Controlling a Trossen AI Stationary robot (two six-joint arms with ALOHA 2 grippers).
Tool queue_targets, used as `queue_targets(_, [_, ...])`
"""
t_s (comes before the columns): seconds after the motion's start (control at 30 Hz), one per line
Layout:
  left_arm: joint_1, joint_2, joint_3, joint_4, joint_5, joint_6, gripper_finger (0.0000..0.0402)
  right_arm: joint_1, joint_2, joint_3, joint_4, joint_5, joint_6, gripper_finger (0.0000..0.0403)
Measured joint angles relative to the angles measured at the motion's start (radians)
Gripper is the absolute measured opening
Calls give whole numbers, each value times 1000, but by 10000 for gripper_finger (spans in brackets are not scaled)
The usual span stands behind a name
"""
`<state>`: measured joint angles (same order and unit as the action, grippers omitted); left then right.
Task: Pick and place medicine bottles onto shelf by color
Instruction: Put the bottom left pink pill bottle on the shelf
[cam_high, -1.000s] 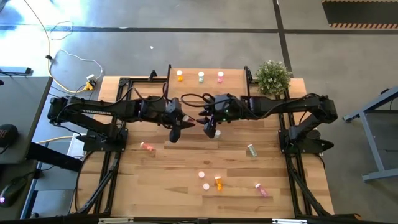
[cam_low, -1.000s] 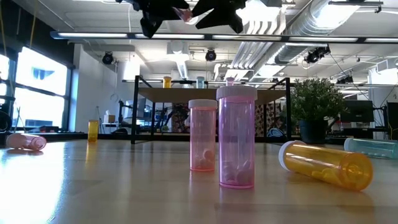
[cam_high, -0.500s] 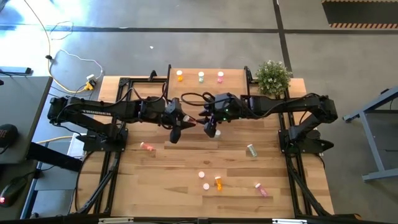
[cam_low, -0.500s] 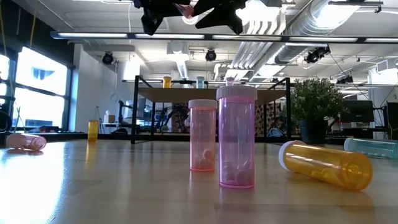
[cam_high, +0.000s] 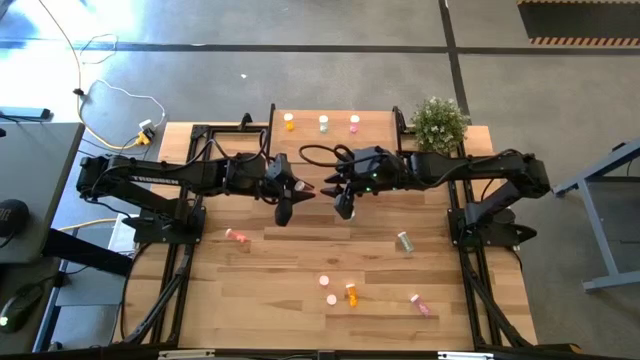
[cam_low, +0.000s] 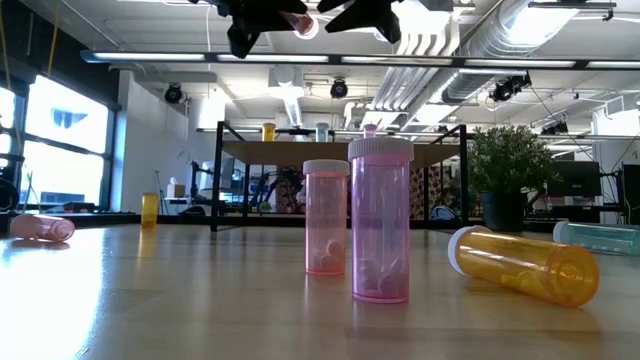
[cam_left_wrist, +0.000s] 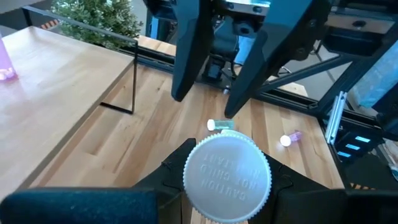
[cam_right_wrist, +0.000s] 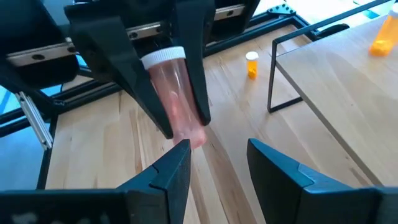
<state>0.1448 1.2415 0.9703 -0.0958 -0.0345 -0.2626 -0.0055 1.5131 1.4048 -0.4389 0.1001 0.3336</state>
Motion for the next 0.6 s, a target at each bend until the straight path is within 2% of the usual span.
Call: queue_targets(0.6, [-1,0,0,36,2,0,88,0,20,0,19,-24,2,149])
